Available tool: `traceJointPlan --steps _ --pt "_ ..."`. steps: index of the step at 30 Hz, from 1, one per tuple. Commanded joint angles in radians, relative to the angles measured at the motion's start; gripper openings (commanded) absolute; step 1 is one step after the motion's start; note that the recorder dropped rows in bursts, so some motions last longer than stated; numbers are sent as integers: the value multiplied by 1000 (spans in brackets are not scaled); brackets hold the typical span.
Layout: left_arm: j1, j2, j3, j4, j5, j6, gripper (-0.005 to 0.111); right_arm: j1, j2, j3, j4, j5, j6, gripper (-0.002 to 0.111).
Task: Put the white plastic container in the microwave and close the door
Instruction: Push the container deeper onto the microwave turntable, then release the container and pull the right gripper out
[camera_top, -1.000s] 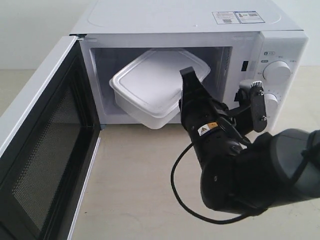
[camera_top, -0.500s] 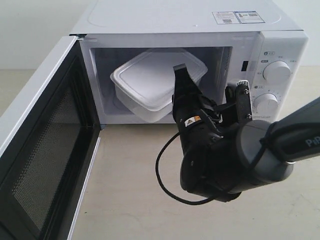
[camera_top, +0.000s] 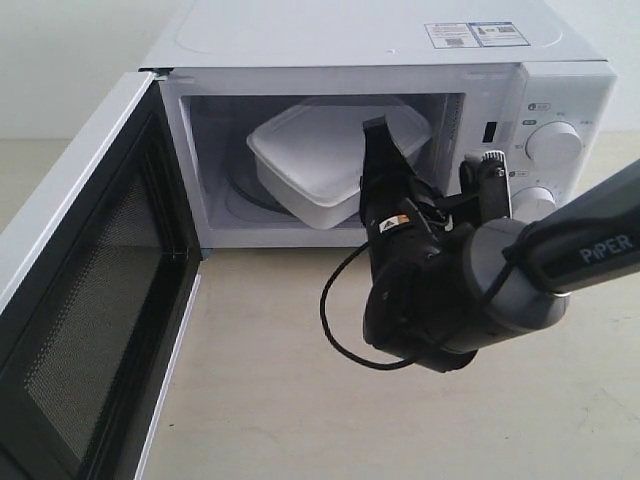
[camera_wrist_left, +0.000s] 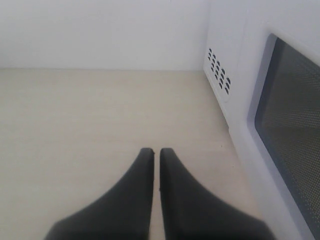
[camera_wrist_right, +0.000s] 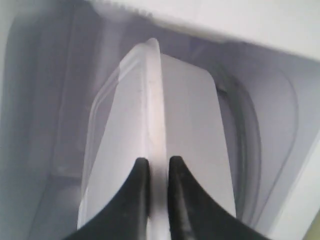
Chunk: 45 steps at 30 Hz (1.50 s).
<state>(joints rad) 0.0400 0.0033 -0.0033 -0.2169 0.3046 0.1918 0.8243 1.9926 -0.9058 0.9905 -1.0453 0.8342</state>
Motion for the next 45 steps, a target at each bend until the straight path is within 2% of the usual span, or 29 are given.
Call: traceJointPlan --steps 1,9,19,22,26,28,39,45 --pt "-4 -3 3 -5 -12 -6 4 -33 -6 -16 -38 8 -42 0" --pt "-4 -3 3 -5 -12 -6 4 -38 34 -83 -63 39 -77 0" --pt "-4 -3 3 -5 -12 -6 4 -38 54 -84 -59 49 -99 0" --pt "-4 -3 3 -5 -12 -6 4 -38 54 -84 -61 49 -99 10" --pt "-4 -3 3 -5 -12 -6 4 -38 54 -84 -61 49 -99 38" --pt "-4 -3 3 -5 -12 -6 4 -38 54 -84 -61 49 -99 45" --pt "-4 -3 3 -5 -12 -6 4 -38 47 -78 -61 71 -144 46" --pt "-4 -3 3 -5 -12 -6 4 -38 12 -9 -43 55 -190 46"
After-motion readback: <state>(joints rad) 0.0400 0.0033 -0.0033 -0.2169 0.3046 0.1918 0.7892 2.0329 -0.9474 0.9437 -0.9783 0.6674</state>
